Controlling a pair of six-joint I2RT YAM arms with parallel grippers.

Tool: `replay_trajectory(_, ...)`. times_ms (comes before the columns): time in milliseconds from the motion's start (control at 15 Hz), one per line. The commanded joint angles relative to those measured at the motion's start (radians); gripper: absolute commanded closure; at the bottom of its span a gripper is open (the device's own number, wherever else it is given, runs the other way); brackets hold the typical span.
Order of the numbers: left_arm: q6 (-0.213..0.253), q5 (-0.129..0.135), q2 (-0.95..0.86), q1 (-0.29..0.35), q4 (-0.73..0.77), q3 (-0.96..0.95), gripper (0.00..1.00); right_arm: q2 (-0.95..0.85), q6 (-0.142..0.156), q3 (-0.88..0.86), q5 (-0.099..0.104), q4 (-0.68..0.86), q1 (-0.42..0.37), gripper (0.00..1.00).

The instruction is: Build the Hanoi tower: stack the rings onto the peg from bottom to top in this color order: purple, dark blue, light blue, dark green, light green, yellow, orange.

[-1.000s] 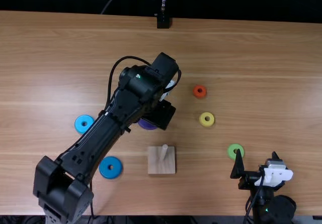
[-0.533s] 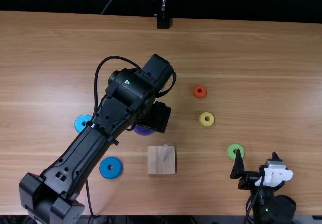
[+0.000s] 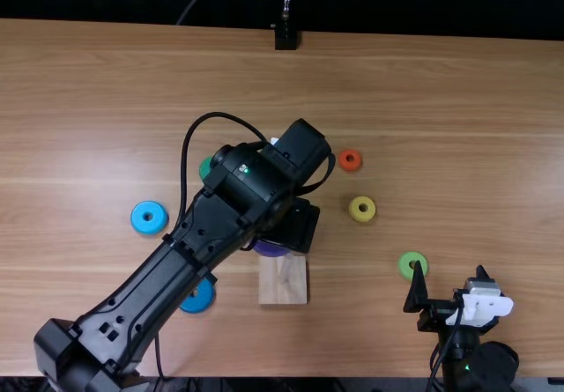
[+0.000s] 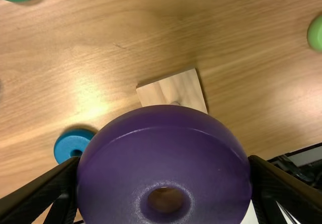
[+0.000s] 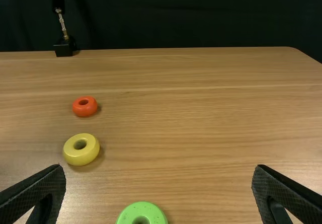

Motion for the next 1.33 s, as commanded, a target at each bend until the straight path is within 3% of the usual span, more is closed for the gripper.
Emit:
replay_trajectory(0, -0.051, -0.008, -0.051, -0.024, -0.004, 0.035, 1.00, -0.013, 0.005, -0.063, 0.031, -0.060, 0.008, 0.00)
replay_trajectory(400, -0.125, -0.008, -0.079, -0.071, -0.004, 0.031, 1.00, -0.013, 0.005, -0.063, 0.029, -0.060, 0.008, 0.00)
replay_trajectory(1267, -0.128, -0.002, -0.080, -0.113, 0.000, -0.083, 1.00, -0.013, 0.005, -0.063, 0.029, -0.060, 0.008, 0.00)
